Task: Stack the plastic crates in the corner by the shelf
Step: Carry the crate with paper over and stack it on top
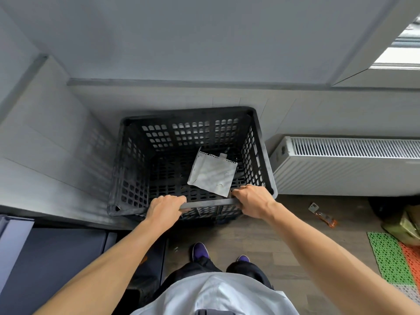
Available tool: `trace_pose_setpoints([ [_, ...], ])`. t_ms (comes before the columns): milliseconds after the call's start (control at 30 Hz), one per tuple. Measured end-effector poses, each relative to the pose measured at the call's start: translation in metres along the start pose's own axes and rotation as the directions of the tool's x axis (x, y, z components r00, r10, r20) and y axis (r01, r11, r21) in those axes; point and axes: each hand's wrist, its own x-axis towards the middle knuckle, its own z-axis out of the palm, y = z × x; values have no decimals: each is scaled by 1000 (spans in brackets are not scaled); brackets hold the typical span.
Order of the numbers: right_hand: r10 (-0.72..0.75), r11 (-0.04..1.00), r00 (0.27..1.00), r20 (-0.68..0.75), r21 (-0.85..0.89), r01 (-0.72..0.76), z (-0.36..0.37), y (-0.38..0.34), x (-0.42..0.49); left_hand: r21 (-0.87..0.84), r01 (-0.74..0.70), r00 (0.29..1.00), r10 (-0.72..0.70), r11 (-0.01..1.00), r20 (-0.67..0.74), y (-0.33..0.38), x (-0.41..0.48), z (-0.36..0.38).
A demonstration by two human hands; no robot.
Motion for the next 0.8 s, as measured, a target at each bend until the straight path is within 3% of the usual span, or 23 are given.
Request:
trace_pose_setpoints([
  [167, 18, 1000, 998, 57, -26, -17, -2, 27, -18, -25, 82, 996, -82, 996, -16, 11, -4, 1],
  [400, -84, 987, 996, -7, -138, 82, -2, 37, -27, 1, 73, 994, -73, 997, -77, 63, -6, -2],
  [600, -126, 969, 992, 23, -210, 128, -1, 51, -31, 7, 159, 986, -159, 987, 48, 82, 2, -14],
  [800, -90, 958, 995, 53, -267, 101, -6, 45, -24, 97, 309, 932, -321, 946, 167, 66, 1, -23],
])
